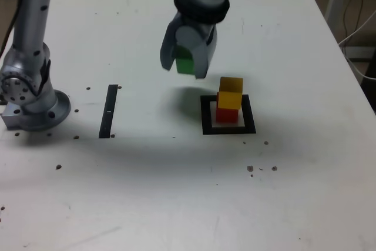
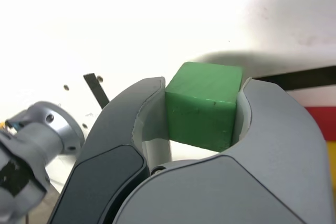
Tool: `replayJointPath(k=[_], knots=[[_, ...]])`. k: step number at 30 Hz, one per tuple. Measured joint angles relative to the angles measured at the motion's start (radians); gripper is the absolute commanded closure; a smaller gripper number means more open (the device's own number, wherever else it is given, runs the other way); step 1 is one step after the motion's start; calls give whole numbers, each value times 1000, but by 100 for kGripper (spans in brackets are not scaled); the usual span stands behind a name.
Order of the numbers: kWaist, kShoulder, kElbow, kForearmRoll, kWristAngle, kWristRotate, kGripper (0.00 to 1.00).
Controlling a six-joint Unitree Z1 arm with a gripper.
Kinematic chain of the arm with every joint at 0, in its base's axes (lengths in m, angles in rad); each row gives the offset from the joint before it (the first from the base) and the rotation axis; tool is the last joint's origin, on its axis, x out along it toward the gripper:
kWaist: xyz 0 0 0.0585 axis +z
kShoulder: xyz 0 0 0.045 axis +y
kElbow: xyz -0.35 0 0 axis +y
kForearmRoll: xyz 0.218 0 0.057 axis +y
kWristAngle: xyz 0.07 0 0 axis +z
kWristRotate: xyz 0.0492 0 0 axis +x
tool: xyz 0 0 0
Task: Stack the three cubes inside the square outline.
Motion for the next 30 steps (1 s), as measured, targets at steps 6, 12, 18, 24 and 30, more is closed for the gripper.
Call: replayJointPath(k=[6, 12, 18, 24, 30], knots=[[-60, -21, -135, 106, 21, -62, 75], [-127, -24, -249, 160, -4, -110, 75], [-172, 4, -310, 172, -65, -153, 75], [-182, 43, -319, 174, -111, -173, 75], [-186, 81, -338, 171, -122, -173, 75]])
